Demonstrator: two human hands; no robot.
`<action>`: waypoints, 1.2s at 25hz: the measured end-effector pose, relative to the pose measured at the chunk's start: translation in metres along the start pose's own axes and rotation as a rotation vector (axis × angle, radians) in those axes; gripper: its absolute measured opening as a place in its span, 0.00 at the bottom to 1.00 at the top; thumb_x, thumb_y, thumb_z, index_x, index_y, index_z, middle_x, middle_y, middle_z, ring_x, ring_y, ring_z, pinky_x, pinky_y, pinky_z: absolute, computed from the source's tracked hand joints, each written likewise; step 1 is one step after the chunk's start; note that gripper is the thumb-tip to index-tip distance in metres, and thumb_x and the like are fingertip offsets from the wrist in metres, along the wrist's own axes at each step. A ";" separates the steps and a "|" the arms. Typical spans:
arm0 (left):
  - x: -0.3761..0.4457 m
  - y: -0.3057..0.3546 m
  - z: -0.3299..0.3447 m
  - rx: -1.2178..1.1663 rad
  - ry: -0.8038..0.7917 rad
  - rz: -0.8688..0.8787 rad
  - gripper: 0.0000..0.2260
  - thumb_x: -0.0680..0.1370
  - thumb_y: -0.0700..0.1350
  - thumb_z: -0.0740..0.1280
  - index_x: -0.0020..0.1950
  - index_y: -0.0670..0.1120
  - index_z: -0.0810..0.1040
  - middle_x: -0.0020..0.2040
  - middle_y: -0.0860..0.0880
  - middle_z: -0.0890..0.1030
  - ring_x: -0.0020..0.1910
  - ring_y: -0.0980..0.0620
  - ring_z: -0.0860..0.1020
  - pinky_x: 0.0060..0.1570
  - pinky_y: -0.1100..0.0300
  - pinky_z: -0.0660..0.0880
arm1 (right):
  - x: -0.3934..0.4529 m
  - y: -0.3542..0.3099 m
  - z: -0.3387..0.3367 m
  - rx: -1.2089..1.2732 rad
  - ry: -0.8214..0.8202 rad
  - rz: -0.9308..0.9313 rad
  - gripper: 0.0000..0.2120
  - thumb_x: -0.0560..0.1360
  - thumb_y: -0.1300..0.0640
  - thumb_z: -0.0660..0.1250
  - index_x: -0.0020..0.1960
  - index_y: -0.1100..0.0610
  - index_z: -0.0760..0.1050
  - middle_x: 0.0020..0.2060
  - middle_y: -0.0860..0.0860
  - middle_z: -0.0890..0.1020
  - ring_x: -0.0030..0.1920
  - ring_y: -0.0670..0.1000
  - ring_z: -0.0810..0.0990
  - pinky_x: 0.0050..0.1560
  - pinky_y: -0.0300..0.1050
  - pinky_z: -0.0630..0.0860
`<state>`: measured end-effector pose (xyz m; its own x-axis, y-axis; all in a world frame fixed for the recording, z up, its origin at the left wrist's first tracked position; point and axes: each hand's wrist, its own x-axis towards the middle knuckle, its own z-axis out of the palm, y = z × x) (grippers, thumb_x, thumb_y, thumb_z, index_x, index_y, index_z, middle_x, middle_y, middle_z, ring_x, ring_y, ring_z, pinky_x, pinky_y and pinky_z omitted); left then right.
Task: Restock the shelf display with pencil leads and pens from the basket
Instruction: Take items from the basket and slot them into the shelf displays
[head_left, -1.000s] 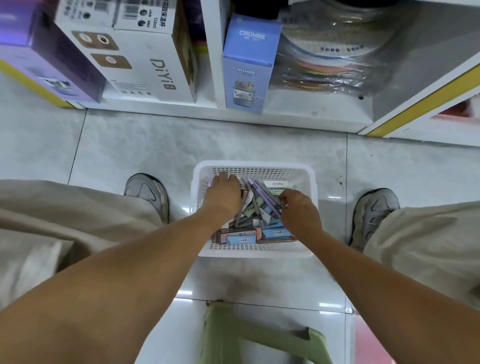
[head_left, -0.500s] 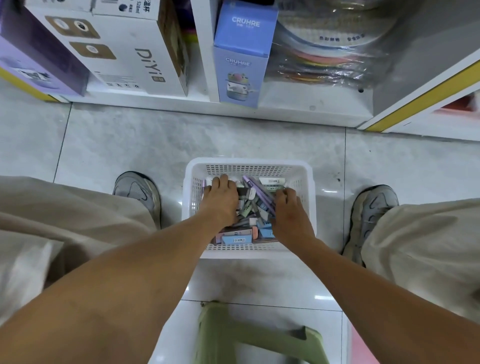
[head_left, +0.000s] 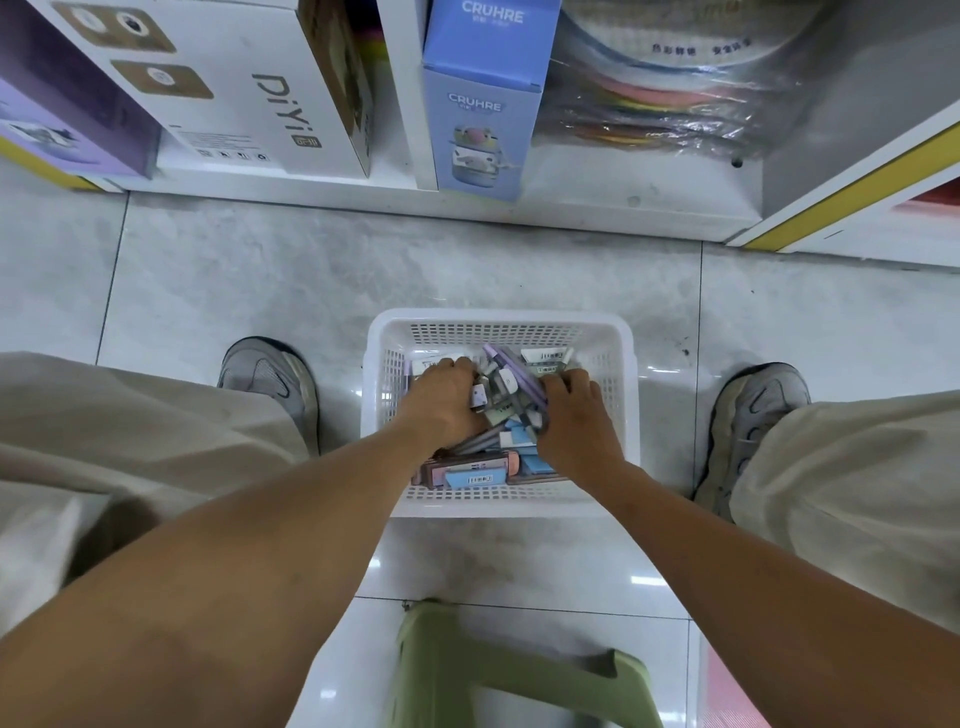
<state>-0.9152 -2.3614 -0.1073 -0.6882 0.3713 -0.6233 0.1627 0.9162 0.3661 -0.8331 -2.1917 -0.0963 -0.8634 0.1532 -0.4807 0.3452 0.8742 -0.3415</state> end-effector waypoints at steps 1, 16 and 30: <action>0.000 0.001 -0.003 -0.034 -0.045 -0.017 0.24 0.70 0.50 0.75 0.61 0.44 0.69 0.46 0.49 0.73 0.49 0.47 0.75 0.41 0.57 0.71 | 0.001 0.001 0.000 0.013 0.006 -0.005 0.22 0.71 0.61 0.71 0.63 0.60 0.71 0.59 0.58 0.71 0.58 0.58 0.71 0.55 0.51 0.75; -0.034 0.016 -0.062 -0.726 -0.078 0.007 0.14 0.68 0.35 0.78 0.50 0.44 0.81 0.39 0.50 0.85 0.35 0.53 0.84 0.33 0.61 0.78 | -0.009 0.000 -0.044 -0.017 -0.034 -0.054 0.23 0.71 0.66 0.67 0.66 0.60 0.70 0.59 0.56 0.73 0.57 0.57 0.75 0.54 0.51 0.77; -0.112 0.128 -0.207 -1.252 -0.105 0.036 0.10 0.69 0.33 0.76 0.49 0.35 0.82 0.43 0.37 0.85 0.41 0.41 0.85 0.39 0.50 0.82 | -0.063 -0.064 -0.256 0.850 -0.572 -0.145 0.15 0.71 0.55 0.77 0.56 0.56 0.81 0.49 0.53 0.85 0.47 0.51 0.84 0.42 0.40 0.77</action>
<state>-0.9637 -2.3171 0.1518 -0.6284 0.4562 -0.6301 -0.6409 0.1556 0.7517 -0.8950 -2.1392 0.1626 -0.6898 -0.3640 -0.6258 0.5896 0.2192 -0.7774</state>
